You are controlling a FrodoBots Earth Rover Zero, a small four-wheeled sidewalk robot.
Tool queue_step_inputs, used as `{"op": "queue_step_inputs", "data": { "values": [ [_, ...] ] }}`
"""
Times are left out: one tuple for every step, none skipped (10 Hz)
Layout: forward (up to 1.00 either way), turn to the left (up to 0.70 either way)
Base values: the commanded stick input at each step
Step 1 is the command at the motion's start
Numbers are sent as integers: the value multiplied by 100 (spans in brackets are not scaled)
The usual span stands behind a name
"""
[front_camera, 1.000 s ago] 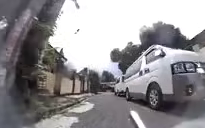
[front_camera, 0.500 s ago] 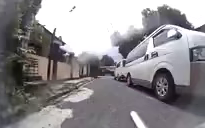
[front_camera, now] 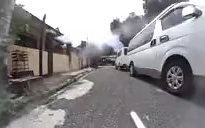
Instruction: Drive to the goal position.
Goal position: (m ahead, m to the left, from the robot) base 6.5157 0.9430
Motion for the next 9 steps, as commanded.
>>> {"op": "queue_step_inputs", "data": {
  "values": [
    [70,0],
    [70,0],
    [70,0],
    [70,0],
    [70,-1],
    [70,-7],
    [70,-24],
    [70,-33],
    [70,-35]
  ]
}}
